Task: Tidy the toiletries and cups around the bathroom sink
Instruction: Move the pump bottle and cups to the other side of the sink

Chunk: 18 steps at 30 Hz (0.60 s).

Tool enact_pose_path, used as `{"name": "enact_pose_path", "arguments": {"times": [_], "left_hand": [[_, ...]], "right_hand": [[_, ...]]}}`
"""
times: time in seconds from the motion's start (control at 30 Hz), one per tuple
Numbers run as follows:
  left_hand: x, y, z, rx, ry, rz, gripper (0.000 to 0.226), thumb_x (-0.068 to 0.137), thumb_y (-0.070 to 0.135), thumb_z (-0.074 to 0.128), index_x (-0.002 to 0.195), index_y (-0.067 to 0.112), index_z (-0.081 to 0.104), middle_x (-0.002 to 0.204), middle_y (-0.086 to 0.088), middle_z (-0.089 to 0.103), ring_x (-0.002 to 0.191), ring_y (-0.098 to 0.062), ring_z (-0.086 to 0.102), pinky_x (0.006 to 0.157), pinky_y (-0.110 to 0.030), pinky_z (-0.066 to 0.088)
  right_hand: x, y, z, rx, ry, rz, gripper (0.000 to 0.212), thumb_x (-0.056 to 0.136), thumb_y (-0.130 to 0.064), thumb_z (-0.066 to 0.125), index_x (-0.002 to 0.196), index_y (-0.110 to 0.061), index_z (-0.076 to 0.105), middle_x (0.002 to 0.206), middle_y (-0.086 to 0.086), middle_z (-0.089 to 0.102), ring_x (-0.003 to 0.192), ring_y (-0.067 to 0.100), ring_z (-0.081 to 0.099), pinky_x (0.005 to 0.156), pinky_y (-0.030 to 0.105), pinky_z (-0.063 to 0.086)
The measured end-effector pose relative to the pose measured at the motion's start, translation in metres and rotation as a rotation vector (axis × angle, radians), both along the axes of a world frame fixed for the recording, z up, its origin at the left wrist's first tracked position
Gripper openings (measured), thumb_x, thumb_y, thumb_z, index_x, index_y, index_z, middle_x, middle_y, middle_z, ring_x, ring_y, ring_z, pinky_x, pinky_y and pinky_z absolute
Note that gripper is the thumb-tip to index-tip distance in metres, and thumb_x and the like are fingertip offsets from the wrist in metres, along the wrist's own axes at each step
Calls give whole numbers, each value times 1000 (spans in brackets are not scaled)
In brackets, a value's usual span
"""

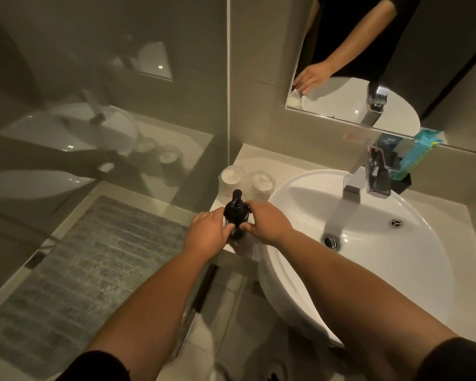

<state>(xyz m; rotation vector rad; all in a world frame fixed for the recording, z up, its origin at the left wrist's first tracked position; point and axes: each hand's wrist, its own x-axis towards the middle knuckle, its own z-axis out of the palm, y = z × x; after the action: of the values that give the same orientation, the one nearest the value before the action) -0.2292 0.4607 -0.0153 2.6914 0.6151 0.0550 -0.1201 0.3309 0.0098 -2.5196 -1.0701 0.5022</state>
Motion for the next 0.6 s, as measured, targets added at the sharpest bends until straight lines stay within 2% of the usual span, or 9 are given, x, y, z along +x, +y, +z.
{"name": "enact_pose_path", "arguments": {"times": [0.17,0.4,0.6], "left_hand": [[8,4,32,-30,-79,-30,45,94,39,52,133,18,48,123,-5,63,115,-26,55,98,-37,40],[44,11,107,29,-213,-82,42,94,36,54,131,18,49,124,-5,63,116,-26,54,99,-37,38],[87,5,150,91,-299,-166,35,93,34,55,125,20,53,113,-6,66,105,-29,58,86,-36,41]], "right_hand": [[4,-2,35,56,-43,-20,47,84,-33,68,126,-18,56,121,7,65,110,27,60,90,35,47],[27,-3,109,151,-178,-89,47,82,-32,68,126,-19,56,121,6,65,111,28,58,89,36,47],[63,-12,140,198,-277,-155,44,82,-38,67,121,-22,58,117,3,67,107,26,60,85,39,52]]}}
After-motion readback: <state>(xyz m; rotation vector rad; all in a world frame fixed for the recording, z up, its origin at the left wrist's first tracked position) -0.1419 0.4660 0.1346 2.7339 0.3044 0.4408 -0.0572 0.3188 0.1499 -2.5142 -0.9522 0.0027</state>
